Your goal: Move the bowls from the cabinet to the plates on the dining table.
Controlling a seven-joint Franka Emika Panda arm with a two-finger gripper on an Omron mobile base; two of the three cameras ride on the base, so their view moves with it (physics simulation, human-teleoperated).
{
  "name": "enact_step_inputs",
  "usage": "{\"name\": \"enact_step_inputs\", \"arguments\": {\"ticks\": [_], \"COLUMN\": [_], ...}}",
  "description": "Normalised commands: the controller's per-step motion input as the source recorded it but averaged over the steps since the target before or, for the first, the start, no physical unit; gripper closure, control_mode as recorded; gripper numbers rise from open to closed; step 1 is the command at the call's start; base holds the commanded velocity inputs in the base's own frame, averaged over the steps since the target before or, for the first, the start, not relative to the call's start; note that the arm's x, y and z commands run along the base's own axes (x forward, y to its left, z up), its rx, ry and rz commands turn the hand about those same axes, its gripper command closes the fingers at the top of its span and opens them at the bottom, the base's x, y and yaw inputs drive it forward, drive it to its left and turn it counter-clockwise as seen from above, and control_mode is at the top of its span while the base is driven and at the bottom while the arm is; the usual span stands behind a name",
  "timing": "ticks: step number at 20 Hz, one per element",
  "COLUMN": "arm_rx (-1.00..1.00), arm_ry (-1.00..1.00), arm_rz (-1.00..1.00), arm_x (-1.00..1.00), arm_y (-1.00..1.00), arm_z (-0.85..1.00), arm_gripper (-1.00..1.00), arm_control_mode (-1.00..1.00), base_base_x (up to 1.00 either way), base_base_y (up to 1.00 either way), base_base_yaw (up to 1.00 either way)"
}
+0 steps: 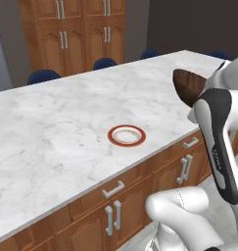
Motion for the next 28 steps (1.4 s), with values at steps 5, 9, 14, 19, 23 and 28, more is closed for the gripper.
{"name": "enact_step_inputs", "arguments": {"ticks": [5,9,14,19,23,28], "arm_rx": [0.00,0.00,-0.07,-0.17,-0.18,-0.08], "arm_ry": [0.06,0.04,0.04,0.13,0.13,0.08], "arm_rz": [0.10,0.09,0.09,0.06,0.04,0.04], "arm_x": [0.27,0.27,0.27,0.29,0.26,0.24], "arm_y": [0.00,0.00,0.05,0.21,0.22,0.13], "arm_z": [-0.26,-0.26,-0.22,-0.16,-0.11,-0.10], "arm_gripper": [1.00,1.00,1.00,1.00,1.00,1.00], "arm_control_mode": [-1.00,-1.00,-1.00,-1.00,-1.00,-1.00], "base_base_x": [0.00,0.00,0.00,0.00,0.00,0.00], "base_base_y": [0.00,0.00,0.00,0.00,0.00,0.00], "base_base_yaw": [0.00,0.00,0.00,0.00,0.00,0.00]}}
